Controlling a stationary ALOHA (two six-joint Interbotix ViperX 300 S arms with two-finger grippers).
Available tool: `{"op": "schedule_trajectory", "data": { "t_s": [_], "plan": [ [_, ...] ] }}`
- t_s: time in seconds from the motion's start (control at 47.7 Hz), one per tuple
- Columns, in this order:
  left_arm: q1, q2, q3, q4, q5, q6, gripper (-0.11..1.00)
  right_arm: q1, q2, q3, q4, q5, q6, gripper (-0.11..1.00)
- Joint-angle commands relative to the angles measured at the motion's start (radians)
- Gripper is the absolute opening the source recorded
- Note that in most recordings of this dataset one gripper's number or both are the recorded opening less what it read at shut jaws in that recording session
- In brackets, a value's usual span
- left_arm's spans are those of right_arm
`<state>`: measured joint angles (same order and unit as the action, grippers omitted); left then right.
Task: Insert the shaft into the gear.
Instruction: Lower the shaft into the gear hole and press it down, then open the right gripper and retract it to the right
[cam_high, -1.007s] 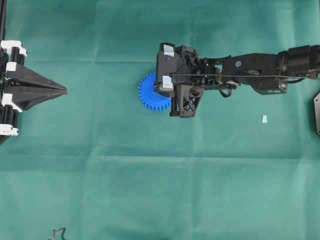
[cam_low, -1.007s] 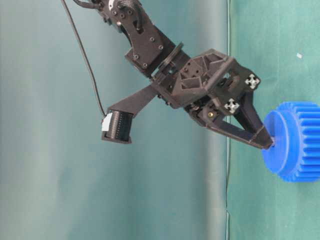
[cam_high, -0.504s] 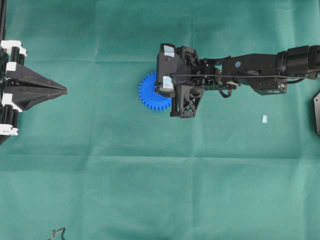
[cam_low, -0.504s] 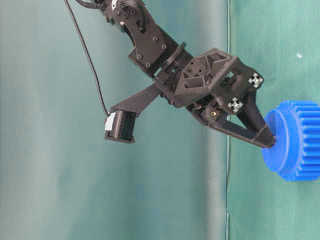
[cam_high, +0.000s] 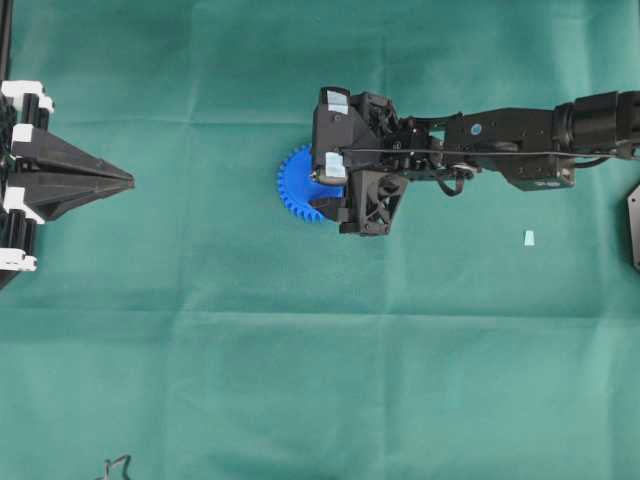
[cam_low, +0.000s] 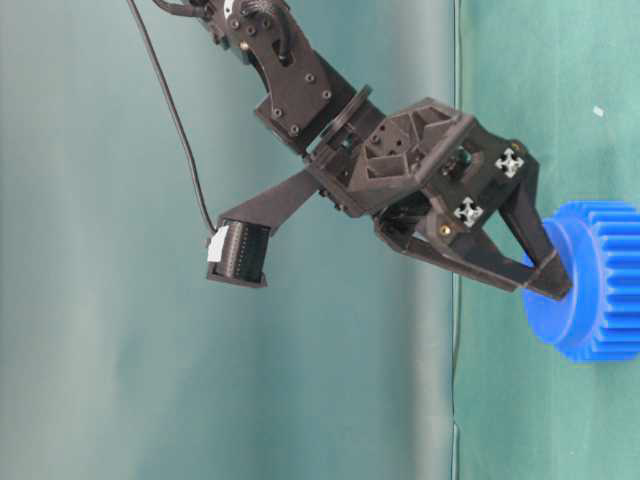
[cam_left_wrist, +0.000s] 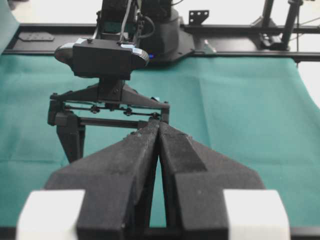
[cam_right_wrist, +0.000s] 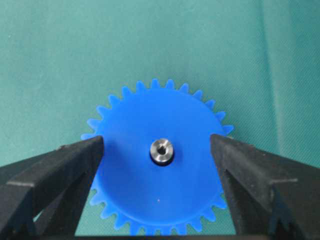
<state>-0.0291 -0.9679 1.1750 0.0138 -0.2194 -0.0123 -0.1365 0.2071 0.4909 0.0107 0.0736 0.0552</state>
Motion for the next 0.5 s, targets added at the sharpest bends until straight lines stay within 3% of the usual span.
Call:
{"op": "schedule_trajectory", "data": {
  "t_s": [0.0,0.231,0.483],
  "plan": [
    [-0.002,0.006,-0.028,0.002,-0.006,-0.002,0.0,0.002,-0.017,-0.008,0.003,-0.008,0.003,0.95],
    [-0.002,0.008,-0.028,0.002,-0.006,-0.002,0.0,0.002,-0.031,-0.015,0.003,0.011,0.003,0.96],
    [-0.002,0.006,-0.029,0.002,-0.006,-0.002,0.0,0.002,-0.153,-0.021,-0.002,0.066,0.002,0.96]
  ]
}}
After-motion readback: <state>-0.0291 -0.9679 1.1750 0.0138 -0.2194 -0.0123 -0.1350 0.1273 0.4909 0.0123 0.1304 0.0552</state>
